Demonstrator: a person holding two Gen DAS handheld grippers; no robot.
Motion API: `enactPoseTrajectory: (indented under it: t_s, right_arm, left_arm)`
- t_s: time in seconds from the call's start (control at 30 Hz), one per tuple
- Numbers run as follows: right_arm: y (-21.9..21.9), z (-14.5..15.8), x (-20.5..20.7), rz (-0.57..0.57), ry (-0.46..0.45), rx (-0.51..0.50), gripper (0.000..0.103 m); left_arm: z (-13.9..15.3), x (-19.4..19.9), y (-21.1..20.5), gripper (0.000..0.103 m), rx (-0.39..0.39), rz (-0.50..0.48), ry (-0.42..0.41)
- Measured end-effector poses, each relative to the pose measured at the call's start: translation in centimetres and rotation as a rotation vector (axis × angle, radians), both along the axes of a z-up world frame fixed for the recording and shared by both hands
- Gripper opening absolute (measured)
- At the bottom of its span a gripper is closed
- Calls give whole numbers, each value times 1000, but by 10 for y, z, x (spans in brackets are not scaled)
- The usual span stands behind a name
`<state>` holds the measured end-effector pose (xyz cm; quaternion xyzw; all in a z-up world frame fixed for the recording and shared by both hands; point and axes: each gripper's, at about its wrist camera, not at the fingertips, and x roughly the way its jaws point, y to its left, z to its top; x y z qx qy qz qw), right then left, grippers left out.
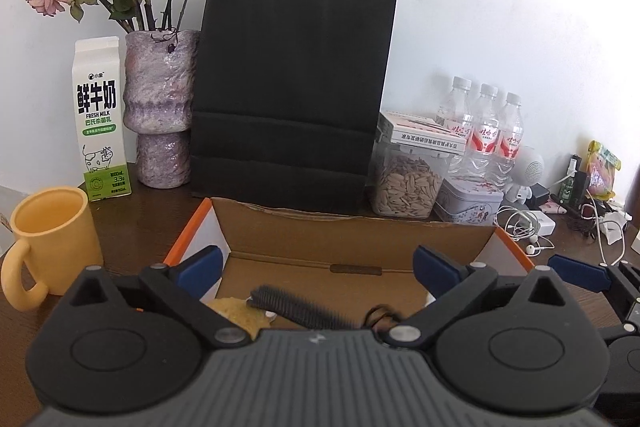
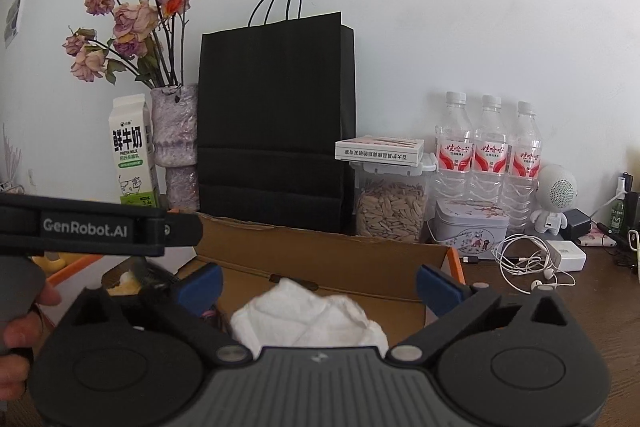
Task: Organize objects
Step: 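Carry the cable and cloth into the red box and open both grippers, then withdraw both grippers from the box toward the table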
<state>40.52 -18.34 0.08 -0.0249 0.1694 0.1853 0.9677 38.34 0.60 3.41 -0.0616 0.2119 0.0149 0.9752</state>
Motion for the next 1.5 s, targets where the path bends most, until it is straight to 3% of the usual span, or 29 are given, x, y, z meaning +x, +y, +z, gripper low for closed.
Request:
enactPoseTrajectory:
  t_s: [0.63, 1.17, 1.5]
  right_arm:
    - [-2, -1, -21, -1, -13, 0, 103]
    - [-16, -10, -91, 3, -43, -21, 103]
    - [-18, -21, -138, 36, 2, -40, 103]
  left_arm:
    - [-7, -33, 8, 103, -7, -12, -26]
    - [-24, -100, 17, 103, 40, -7, 0]
    - [-41, -152, 20, 103, 40, 7, 33]
